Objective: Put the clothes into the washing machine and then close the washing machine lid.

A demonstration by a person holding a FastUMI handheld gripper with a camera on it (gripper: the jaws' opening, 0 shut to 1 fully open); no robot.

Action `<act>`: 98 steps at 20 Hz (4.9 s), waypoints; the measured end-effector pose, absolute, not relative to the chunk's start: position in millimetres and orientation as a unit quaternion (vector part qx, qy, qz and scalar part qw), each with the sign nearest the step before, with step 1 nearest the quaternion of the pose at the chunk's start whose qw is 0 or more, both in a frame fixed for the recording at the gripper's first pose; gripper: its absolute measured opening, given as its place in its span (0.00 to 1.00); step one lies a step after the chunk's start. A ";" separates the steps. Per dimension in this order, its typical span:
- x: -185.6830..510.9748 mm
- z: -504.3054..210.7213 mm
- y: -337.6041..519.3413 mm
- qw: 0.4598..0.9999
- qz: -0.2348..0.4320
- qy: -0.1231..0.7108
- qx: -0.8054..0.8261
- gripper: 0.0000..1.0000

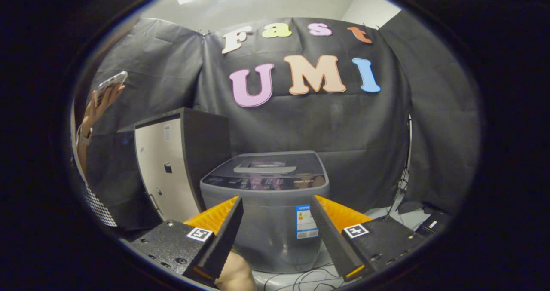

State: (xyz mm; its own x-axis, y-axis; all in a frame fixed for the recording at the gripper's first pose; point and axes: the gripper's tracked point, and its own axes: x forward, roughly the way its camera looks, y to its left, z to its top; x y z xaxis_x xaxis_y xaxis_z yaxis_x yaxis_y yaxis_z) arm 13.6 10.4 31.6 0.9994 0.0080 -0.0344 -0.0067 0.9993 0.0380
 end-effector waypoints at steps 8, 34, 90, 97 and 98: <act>6.0 37.4 16.8 1.000 0.010 0.001 0.003 0.96; 2.6 37.8 18.8 1.000 0.010 0.004 0.005 0.96; 5.2 37.0 17.3 1.000 0.005 0.003 0.006 0.96; 4.7 37.4 17.2 1.000 0.005 0.003 0.006 0.96; 4.8 36.7 18.1 1.000 0.005 0.003 0.006 0.96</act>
State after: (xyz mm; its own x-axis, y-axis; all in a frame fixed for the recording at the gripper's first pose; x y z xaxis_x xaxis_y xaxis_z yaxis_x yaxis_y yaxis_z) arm 4.8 18.1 36.7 0.9999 0.0103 -0.0050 -0.0103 0.9999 0.0113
